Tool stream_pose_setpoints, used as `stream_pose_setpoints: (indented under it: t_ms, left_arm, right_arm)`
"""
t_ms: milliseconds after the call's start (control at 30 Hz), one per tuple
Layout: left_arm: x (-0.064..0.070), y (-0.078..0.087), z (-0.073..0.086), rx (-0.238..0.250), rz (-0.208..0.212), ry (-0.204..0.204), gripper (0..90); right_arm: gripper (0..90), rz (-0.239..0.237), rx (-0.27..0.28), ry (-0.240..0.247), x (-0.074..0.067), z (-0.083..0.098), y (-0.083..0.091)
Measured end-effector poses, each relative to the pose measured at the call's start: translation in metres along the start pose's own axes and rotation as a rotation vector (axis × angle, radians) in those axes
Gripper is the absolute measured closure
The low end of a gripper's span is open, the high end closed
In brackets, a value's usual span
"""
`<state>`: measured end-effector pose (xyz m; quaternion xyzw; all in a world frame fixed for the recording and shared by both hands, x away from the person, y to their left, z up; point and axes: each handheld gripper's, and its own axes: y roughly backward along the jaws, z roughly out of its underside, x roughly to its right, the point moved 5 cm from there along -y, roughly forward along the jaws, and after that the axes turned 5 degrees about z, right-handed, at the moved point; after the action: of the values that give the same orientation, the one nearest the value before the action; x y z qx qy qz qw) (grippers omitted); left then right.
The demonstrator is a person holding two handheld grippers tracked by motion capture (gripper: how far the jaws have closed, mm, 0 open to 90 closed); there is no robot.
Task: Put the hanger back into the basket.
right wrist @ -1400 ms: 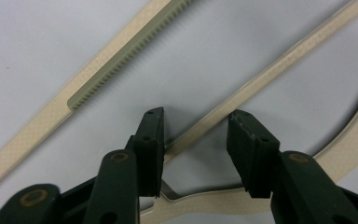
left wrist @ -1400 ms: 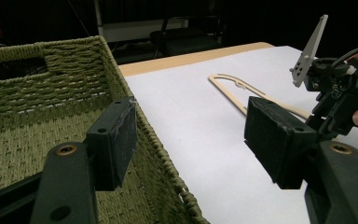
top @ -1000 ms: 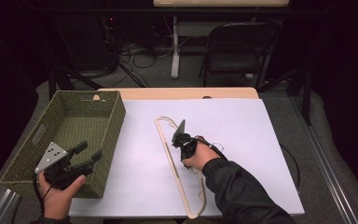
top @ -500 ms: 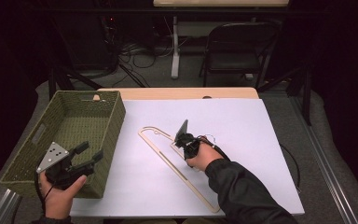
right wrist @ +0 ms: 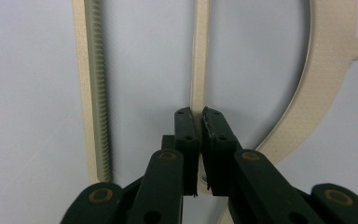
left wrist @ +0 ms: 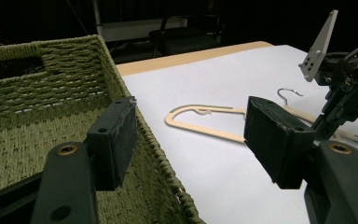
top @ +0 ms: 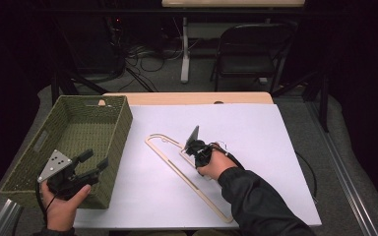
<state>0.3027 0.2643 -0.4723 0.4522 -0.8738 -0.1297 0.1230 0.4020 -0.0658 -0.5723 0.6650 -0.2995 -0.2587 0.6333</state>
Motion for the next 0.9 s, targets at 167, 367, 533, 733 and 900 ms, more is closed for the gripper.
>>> stream_pose_setpoints:
  t_ms: [167,367,533,733,900]
  left_arm:
    - [0.001,-0.001,0.000,0.000,0.001,0.000,34.7]
    - [0.000,0.000,0.000,0.001,-0.001,-0.002,34.8]
    - [0.001,0.000,0.000,-0.001,-0.001,-0.003,34.8]
    - [0.002,-0.001,0.001,-0.002,0.002,-0.005,34.7]
    - [0.002,-0.001,0.001,-0.003,0.001,-0.003,34.7]
  right_arm:
    - [85.8,0.009,0.008,0.013,0.000,0.001,0.001]
    - [85.8,0.025,0.011,0.054,0.000,0.004,0.003]
    - [85.9,0.025,0.035,0.070,0.000,0.008,0.006]
    - [86.0,0.031,0.050,0.101,0.002,0.014,0.007]
    - [86.0,0.020,0.074,0.109,0.006,0.020,0.012]
